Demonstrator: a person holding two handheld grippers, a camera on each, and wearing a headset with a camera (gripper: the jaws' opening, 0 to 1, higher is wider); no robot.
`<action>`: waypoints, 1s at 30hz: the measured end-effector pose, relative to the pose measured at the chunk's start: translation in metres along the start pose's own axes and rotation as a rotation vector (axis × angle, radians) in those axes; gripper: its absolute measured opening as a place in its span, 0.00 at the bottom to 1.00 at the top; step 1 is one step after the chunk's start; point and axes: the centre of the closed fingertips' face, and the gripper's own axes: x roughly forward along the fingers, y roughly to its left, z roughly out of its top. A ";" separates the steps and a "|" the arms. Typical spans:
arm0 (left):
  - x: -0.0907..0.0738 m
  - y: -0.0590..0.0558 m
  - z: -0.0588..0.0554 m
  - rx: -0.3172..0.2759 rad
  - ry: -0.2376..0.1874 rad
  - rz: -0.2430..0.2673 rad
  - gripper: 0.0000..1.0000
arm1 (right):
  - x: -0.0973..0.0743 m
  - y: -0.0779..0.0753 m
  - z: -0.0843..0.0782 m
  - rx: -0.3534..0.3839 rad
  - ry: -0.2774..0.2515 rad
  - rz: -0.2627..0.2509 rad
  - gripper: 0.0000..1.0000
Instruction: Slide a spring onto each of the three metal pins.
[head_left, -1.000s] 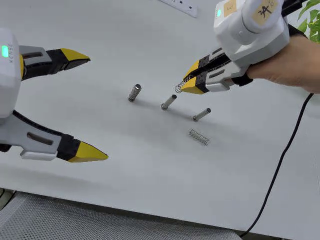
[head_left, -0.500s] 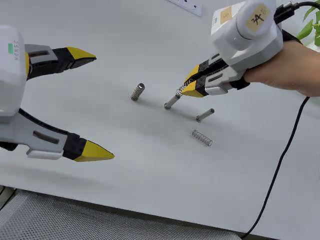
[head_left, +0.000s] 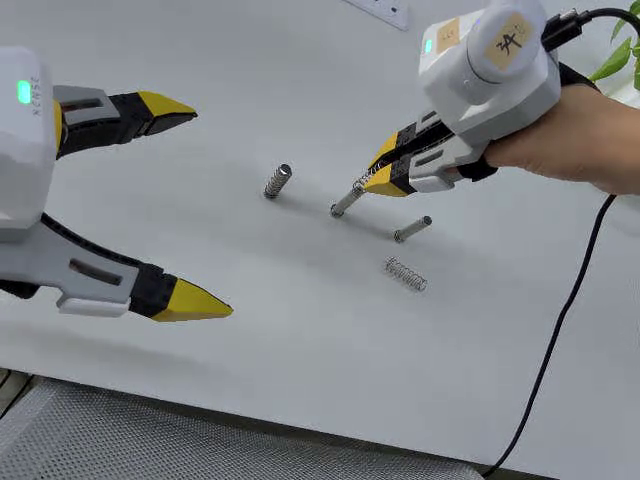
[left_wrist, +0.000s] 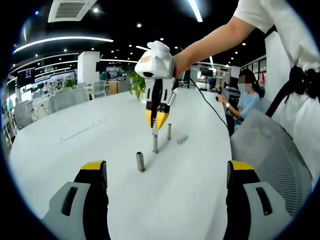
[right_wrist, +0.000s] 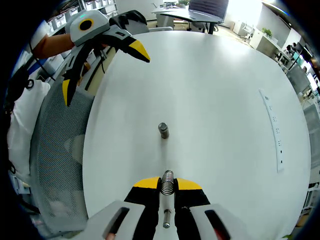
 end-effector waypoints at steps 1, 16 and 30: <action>0.000 0.000 0.000 -0.001 -0.002 -0.001 0.99 | 0.000 0.000 0.000 0.001 0.000 0.001 0.06; 0.002 -0.002 0.000 -0.008 -0.005 -0.006 0.98 | 0.008 0.000 -0.004 -0.004 0.010 0.008 0.06; 0.003 -0.002 -0.002 -0.015 -0.003 -0.010 0.97 | 0.019 0.002 -0.009 0.000 0.019 0.020 0.06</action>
